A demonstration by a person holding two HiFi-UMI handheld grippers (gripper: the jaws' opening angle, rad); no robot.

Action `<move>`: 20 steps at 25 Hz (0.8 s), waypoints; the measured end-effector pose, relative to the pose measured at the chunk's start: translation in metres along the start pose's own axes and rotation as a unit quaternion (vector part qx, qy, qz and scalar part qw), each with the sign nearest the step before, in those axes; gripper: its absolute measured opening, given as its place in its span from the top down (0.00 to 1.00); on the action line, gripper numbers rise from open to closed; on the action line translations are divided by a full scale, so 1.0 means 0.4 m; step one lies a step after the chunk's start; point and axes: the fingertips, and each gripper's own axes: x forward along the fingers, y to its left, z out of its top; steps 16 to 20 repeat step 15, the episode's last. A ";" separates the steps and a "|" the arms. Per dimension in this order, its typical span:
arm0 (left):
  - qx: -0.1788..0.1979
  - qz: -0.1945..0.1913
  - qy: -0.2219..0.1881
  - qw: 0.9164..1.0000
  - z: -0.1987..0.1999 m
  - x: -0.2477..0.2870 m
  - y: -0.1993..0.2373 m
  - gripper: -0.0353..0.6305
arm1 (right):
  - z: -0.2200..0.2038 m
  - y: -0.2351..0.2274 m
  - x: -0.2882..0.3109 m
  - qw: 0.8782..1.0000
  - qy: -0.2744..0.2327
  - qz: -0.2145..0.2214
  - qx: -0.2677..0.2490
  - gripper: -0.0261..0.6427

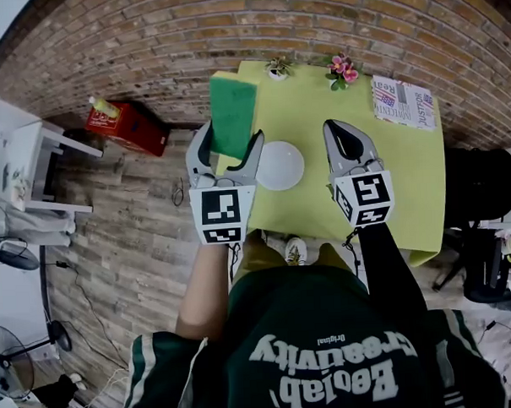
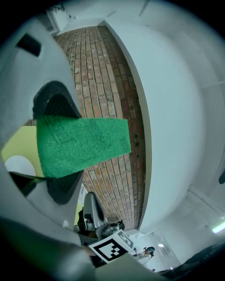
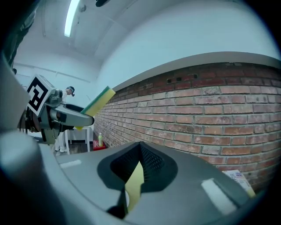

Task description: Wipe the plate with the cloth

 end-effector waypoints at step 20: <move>-0.004 -0.005 0.009 1.000 -0.015 -0.002 -0.004 0.42 | -0.010 0.018 0.016 1.000 0.007 0.020 0.005 0.94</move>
